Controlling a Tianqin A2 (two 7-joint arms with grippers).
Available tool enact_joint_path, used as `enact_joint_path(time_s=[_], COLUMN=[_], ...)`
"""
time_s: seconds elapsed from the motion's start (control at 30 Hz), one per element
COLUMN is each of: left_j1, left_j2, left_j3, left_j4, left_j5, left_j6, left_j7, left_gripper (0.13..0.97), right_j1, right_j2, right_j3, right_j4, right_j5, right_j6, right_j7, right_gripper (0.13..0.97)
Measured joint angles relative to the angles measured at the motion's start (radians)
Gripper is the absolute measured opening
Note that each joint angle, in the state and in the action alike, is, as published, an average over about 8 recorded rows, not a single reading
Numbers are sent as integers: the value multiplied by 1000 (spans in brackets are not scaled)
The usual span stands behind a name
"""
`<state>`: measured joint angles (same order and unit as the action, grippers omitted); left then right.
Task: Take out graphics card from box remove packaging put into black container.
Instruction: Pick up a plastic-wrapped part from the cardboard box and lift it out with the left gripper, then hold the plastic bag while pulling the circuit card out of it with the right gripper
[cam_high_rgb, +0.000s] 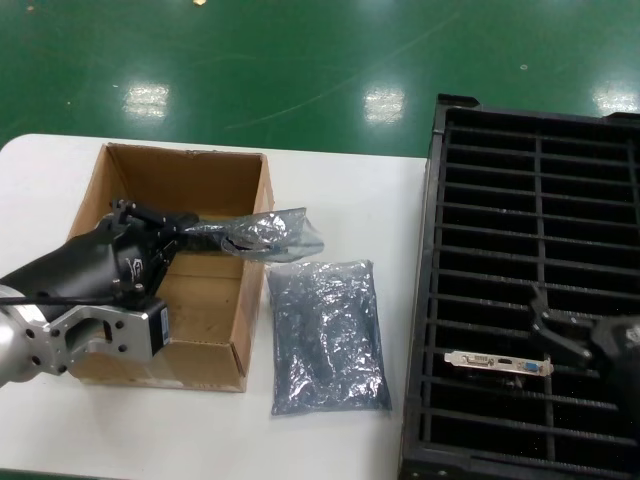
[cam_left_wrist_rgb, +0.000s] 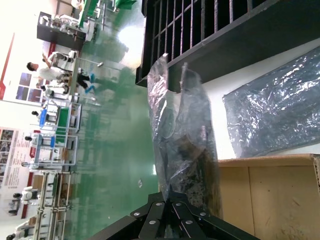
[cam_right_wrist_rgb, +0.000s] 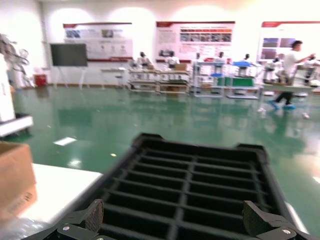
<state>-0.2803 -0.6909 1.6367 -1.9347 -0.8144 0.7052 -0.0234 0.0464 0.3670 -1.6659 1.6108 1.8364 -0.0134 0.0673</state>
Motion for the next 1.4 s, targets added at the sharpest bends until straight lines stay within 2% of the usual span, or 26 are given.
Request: enact_joint_path(time_s=[0.43, 0.67, 0.8, 1.07, 1.1, 1.37, 1.4], left_j1=[0, 0, 0, 0, 0, 0, 0], left_j2=[0, 0, 0, 0, 0, 0, 0], left_j3=[0, 0, 0, 0, 0, 0, 0], left_j4=[0, 0, 0, 0, 0, 0, 0], left_j5=[0, 0, 0, 0, 0, 0, 0], left_j6=[0, 0, 0, 0, 0, 0, 0], left_j7=[0, 0, 0, 0, 0, 0, 0], left_gripper=[140, 140, 140, 140, 140, 140, 140], right_j1=[139, 187, 199, 191, 189, 189, 190], right_j2=[39, 41, 37, -1, -6, -36, -40], right_j3=[-177, -223, -237, -223, -222, -231, -233], right_j4=[27, 17, 16, 33, 36, 48, 49], right_j5=[47, 43, 31, 15, 13, -11, -15], right_j6=[15, 0, -28, -114, -123, -176, -182], right_j7=[50, 51, 45, 8, 5, -17, -21], right_gripper=[895, 791, 791, 607, 607, 393, 393])
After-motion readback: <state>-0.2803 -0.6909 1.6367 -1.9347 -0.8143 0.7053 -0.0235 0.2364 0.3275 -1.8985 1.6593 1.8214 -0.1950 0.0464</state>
